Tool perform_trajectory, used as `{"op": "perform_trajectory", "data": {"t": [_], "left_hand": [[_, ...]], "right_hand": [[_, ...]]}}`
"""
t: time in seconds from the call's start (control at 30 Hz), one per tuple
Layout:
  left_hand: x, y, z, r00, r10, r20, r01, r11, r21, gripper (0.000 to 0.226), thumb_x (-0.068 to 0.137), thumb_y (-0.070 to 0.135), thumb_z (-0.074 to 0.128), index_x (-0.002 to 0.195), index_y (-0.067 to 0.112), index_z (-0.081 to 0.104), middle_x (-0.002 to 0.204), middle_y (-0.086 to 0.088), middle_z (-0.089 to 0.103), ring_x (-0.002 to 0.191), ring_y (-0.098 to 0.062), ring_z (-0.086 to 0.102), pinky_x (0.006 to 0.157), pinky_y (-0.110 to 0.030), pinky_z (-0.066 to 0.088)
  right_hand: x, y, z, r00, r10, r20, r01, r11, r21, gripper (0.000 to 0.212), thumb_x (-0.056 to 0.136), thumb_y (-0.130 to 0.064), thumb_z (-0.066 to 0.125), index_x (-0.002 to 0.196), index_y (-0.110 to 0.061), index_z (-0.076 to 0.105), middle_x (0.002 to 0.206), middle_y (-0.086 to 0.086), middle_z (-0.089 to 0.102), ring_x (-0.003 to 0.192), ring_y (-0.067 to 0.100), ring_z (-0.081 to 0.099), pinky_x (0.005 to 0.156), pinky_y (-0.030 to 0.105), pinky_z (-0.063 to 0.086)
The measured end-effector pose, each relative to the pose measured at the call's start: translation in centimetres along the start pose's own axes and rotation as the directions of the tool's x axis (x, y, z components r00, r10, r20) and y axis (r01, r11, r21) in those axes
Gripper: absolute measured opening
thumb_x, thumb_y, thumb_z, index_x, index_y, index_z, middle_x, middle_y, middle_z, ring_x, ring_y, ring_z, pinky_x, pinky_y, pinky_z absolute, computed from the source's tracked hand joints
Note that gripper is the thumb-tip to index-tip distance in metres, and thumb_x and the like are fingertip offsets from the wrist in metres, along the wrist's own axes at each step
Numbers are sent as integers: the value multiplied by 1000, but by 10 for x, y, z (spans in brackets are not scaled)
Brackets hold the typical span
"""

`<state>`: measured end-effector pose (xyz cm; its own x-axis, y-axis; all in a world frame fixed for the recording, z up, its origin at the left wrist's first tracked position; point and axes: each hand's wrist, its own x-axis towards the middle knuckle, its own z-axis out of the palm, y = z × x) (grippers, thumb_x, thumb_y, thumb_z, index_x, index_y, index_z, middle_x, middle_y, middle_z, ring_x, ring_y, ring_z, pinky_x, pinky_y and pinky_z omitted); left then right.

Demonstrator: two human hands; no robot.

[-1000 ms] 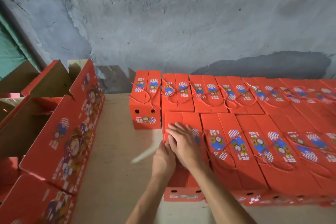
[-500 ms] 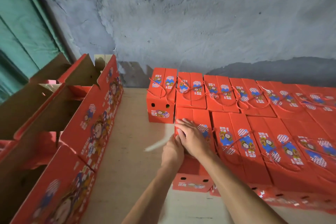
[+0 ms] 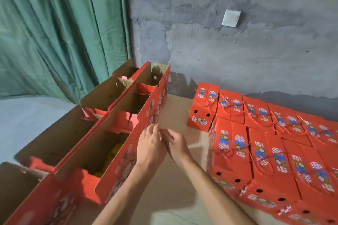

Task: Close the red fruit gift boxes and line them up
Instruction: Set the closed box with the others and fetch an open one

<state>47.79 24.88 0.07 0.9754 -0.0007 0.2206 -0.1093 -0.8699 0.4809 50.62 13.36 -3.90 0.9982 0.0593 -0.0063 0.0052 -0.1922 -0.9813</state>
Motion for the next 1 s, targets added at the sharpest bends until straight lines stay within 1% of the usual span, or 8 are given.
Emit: {"op": "perform_trajectory", "data": {"t": [0.17, 0.27, 0.33, 0.43, 0.57, 0.7, 0.9, 1.0], "left_hand": [[-30, -41, -30, 985, -166, -43, 171, 972, 160, 64, 104, 36, 46, 159, 11, 24, 165, -13, 29, 152, -29, 31, 124, -40, 24], [-46, -65, -40, 929, -366, 46, 352, 917, 188, 50, 101, 35, 45, 143, 11, 33, 146, -9, 49, 132, -27, 55, 103, -40, 44], [-51, -76, -46, 915, -385, 123, 353, 909, 221, 29, 102, 30, 47, 125, 14, 41, 127, -3, 62, 116, -25, 66, 84, -35, 49], [-49, -84, -49, 929, -325, 176, 291, 937, 191, 14, 103, 22, 47, 114, 13, 45, 112, -5, 70, 104, -29, 69, 70, -35, 45], [-53, -81, -52, 951, -252, 182, 226, 962, 151, 13, 102, 21, 49, 112, 12, 46, 109, -8, 69, 102, -31, 68, 68, -36, 42], [-79, -73, -47, 953, -158, 259, 117, 979, 164, 18, 100, 24, 51, 116, 16, 48, 112, -6, 68, 106, -31, 67, 69, -35, 40], [-145, -34, -44, 951, 65, 301, -103, 988, 114, 26, 101, 23, 47, 127, 19, 50, 107, -10, 68, 99, -37, 67, 68, -38, 42], [-176, -11, -44, 932, 204, 299, -236, 969, 76, 38, 101, 27, 51, 139, 26, 49, 105, -10, 68, 94, -38, 67, 74, -44, 54]], "right_hand": [[-22, -14, 62, 999, 22, 35, -20, 999, -46, 27, 98, -44, 59, 106, -27, 78, 101, -10, 79, 97, 5, 72, 87, 30, 58], [-33, -15, 88, 999, 24, 23, -21, 990, -139, 18, 101, -23, 61, 109, -23, 77, 106, -12, 77, 103, 6, 71, 98, 35, 55], [-44, -17, 103, 998, 37, 42, -29, 983, -183, 21, 100, -20, 60, 113, -27, 75, 108, -12, 76, 104, 5, 70, 98, 31, 55], [-58, -14, 117, 996, 75, 39, -69, 989, -131, 27, 105, -22, 53, 126, -22, 70, 119, -6, 74, 113, 9, 67, 101, 27, 53], [-73, -9, 120, 992, 127, -25, -127, 992, 2, 22, 107, -20, 52, 114, -20, 73, 109, -1, 77, 107, 16, 71, 96, 31, 56], [-81, 2, 105, 979, 153, -137, -164, 984, -66, 37, 104, -37, 57, 134, -15, 61, 125, 3, 71, 116, 18, 66, 105, 39, 51], [-120, 5, 42, 909, 154, -388, -170, 985, -7, 33, 101, -41, 59, 129, -23, 61, 118, -10, 66, 109, 10, 63, 79, 8, 43], [-150, 8, 2, 880, 146, -453, -172, 985, -17, 30, 99, -37, 63, 124, -21, 63, 117, -6, 65, 104, 11, 61, 79, 16, 43]]}}
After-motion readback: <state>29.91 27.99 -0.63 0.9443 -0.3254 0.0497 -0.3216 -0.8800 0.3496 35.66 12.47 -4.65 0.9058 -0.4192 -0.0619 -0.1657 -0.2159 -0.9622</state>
